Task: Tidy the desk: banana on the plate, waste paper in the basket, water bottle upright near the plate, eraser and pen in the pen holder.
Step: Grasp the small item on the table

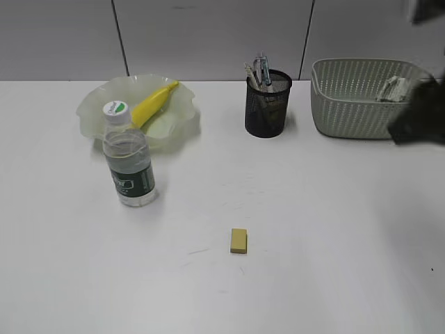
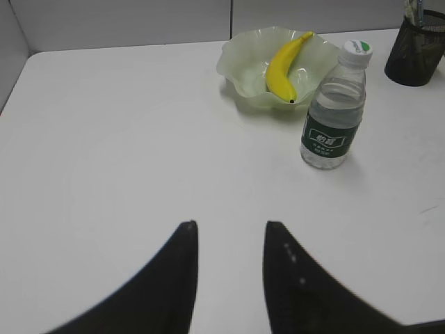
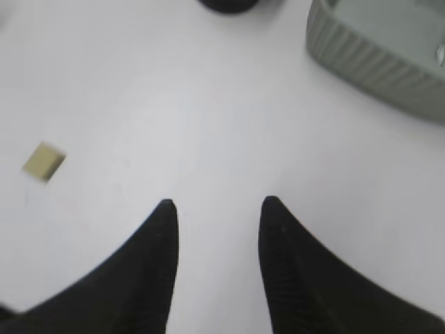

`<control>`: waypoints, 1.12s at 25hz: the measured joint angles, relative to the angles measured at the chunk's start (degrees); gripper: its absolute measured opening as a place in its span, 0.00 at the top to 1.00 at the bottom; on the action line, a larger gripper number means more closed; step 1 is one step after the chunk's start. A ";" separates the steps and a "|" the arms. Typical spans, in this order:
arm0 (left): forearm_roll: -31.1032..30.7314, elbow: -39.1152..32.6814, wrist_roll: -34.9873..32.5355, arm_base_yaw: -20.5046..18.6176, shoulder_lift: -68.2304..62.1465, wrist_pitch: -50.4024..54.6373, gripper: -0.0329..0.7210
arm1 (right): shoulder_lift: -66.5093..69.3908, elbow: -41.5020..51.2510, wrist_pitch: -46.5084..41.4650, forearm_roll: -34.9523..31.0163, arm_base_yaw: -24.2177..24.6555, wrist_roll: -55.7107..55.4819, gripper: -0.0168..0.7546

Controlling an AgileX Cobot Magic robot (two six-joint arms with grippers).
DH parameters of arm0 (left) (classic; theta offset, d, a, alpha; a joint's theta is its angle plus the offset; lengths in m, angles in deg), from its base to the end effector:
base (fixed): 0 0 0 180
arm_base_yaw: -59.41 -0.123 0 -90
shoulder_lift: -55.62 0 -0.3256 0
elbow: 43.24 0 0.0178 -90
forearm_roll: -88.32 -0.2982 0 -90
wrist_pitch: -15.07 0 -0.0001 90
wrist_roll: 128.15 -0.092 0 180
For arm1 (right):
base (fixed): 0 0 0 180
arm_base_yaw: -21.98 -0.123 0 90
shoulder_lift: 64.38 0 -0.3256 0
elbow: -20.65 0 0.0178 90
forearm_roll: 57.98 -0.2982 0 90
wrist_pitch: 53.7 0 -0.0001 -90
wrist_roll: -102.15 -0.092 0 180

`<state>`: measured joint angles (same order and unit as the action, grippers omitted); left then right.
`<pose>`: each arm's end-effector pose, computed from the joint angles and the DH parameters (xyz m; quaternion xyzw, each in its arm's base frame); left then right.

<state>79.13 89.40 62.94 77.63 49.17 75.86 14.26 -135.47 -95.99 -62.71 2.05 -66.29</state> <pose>-0.0059 0.0154 0.3125 0.0473 0.8375 -0.0589 0.5412 0.2651 0.1015 0.3199 -0.2385 0.9223 0.0576 0.2986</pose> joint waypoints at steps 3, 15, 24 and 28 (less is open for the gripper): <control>0.00 0.00 0.00 0.00 -0.59 0.00 0.64 | -12.98 10.12 -6.37 -0.30 -0.46 -1.90 0.62; 2.82 4.09 -6.43 -0.05 -25.97 -10.19 0.64 | -58.01 24.02 -15.53 -0.48 -0.45 -4.67 0.63; 9.54 13.00 -16.92 9.57 -58.23 -22.35 0.64 | -69.05 25.05 -16.81 1.36 -0.45 -8.62 0.63; 9.19 17.71 -17.24 24.49 -73.00 -26.88 0.64 | -69.05 25.05 -16.81 1.68 -0.45 -9.30 0.63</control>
<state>88.32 107.11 45.70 102.13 -23.83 48.99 -54.79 -110.43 -112.81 -61.04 1.60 -75.58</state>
